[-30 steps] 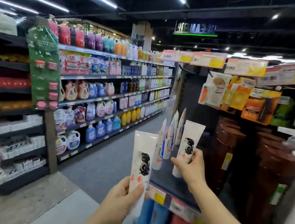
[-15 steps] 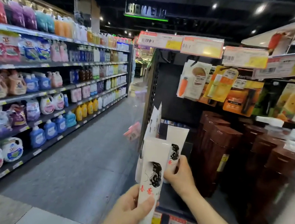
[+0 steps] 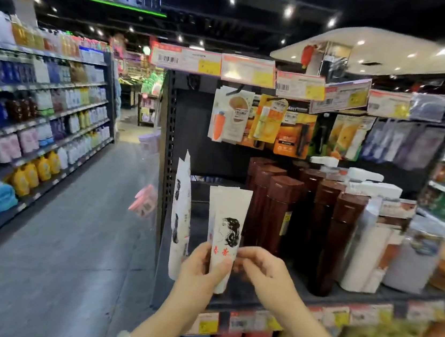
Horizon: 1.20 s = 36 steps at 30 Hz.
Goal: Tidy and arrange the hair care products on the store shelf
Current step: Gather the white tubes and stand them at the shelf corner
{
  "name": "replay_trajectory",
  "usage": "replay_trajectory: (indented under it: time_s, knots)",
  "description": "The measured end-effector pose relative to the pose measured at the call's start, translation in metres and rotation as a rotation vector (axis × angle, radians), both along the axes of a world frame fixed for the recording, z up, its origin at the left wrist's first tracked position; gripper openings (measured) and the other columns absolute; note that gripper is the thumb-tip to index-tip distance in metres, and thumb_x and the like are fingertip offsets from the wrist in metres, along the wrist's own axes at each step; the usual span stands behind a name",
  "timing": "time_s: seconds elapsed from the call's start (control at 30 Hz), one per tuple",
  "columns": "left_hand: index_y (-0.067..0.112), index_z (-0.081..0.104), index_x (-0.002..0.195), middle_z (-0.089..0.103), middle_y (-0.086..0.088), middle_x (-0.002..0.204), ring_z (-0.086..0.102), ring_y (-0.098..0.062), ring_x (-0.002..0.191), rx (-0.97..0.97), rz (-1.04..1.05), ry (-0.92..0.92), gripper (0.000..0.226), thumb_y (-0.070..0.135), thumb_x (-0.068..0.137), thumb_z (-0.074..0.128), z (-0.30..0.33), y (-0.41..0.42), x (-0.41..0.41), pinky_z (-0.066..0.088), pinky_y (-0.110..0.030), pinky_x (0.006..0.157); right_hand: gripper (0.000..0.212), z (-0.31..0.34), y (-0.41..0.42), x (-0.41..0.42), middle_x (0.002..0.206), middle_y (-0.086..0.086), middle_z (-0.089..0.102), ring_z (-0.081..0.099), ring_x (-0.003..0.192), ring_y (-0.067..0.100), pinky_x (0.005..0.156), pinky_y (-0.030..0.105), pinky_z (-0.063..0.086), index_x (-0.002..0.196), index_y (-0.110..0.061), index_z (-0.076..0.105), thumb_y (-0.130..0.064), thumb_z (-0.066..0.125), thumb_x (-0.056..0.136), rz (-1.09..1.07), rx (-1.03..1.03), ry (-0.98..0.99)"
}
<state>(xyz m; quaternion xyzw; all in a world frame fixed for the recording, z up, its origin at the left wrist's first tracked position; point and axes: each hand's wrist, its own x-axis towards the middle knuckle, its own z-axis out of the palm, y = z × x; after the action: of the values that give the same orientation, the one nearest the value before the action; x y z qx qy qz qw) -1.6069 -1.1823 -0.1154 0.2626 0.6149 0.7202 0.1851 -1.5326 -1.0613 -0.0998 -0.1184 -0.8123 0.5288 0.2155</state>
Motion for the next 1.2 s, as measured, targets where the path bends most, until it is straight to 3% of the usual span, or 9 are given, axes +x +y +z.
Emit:
replay_trajectory:
  time_s: [0.13,0.3,0.47,0.53,0.63,0.77,0.9,1.07,1.2]
  knots:
    - [0.029,0.058,0.105,0.070,0.004,0.107,0.065,-0.011,0.101,-0.075,0.008,0.043,0.026,0.012,0.086,0.061,-0.009,0.007,-0.007,0.053,-0.033,0.089,0.037,-0.011,-0.002,-0.002,0.099,0.000,0.068,0.066,0.093,0.013,0.084,0.025,0.054,0.105,-0.028,0.057,-0.002,0.061,0.079,0.066,0.082,-0.111]
    - [0.026,0.056,0.112,0.069,0.006,0.104,0.065,-0.009,0.098,-0.265,-0.041,0.141,0.024,0.029,0.088,0.058,-0.005,0.003,-0.003,0.055,-0.037,0.088,0.039,-0.018,-0.005,-0.008,0.096,-0.006,0.071,0.067,0.088,0.002,0.083,0.027,0.054,0.103,-0.030,0.057,-0.016,0.069,0.068,0.030,0.129,-0.119]
    - [0.030,0.052,0.110,0.055,0.021,0.103,0.055,0.001,0.099,-0.502,0.154,0.432,0.024,0.029,0.087,0.059,-0.011,-0.021,0.007,0.044,-0.009,0.081,0.037,-0.022,-0.006,-0.012,0.099,-0.006,0.070,0.065,0.091,0.003,0.086,0.034,0.053,0.101,-0.030,0.056,-0.023,0.067,0.066,0.079,0.179,-0.152]
    - [0.034,0.055,0.096,0.054,0.020,0.097,0.055,-0.006,0.101,-0.507,0.303,0.498,0.020,0.025,0.082,0.067,-0.017,-0.036,0.010,0.044,-0.017,0.087,0.037,-0.023,-0.005,-0.014,0.099,-0.007,0.069,0.065,0.092,0.003,0.088,0.032,0.052,0.103,-0.027,0.055,-0.020,0.069,0.070,0.075,0.179,-0.162]
    - [0.030,0.053,0.069,0.059,0.009,0.080,0.058,-0.014,0.083,-0.420,0.504,0.445,0.025,0.023,0.072,0.077,-0.021,-0.054,0.002,0.044,-0.023,0.070,0.038,-0.024,-0.004,-0.017,0.103,-0.010,0.068,0.063,0.096,0.001,0.092,0.031,0.050,0.108,-0.027,0.054,-0.019,0.069,0.074,0.061,0.182,-0.170]
    - [0.018,0.050,0.097,0.051,0.004,0.100,0.052,-0.019,0.099,-0.467,0.633,0.304,0.047,0.029,0.064,0.082,-0.014,-0.054,-0.016,0.042,-0.025,0.075,0.039,-0.028,-0.005,-0.019,0.103,-0.012,0.067,0.061,0.098,0.001,0.092,0.031,0.050,0.107,-0.032,0.054,-0.021,0.069,0.073,0.051,0.169,-0.174]
    - [0.017,0.035,0.133,0.053,0.002,0.120,0.052,-0.020,0.114,-0.497,0.433,0.185,0.084,0.032,0.065,0.081,-0.013,-0.045,-0.032,0.043,-0.034,0.093,0.036,-0.028,-0.006,-0.021,0.100,-0.011,0.068,0.062,0.095,0.001,0.091,0.029,0.051,0.104,-0.030,0.055,-0.020,0.069,0.072,0.034,0.137,-0.175]
    - [0.027,0.047,0.107,0.060,0.008,0.104,0.058,-0.011,0.095,-0.467,0.366,0.226,0.042,0.025,0.075,0.074,-0.018,-0.037,-0.034,0.048,-0.028,0.083,0.037,-0.032,-0.007,-0.023,0.105,-0.010,0.066,0.061,0.097,0.003,0.091,0.030,0.051,0.108,-0.027,0.054,-0.022,0.069,0.075,0.011,0.151,-0.194]
    - [0.027,0.048,0.105,0.058,0.012,0.098,0.056,-0.010,0.092,-0.448,0.386,0.226,0.030,0.021,0.082,0.067,-0.021,-0.037,-0.035,0.046,-0.025,0.080,0.038,-0.035,-0.008,-0.026,0.107,-0.009,0.066,0.061,0.098,0.006,0.092,0.032,0.051,0.111,-0.027,0.052,-0.024,0.067,0.076,-0.002,0.170,-0.201]
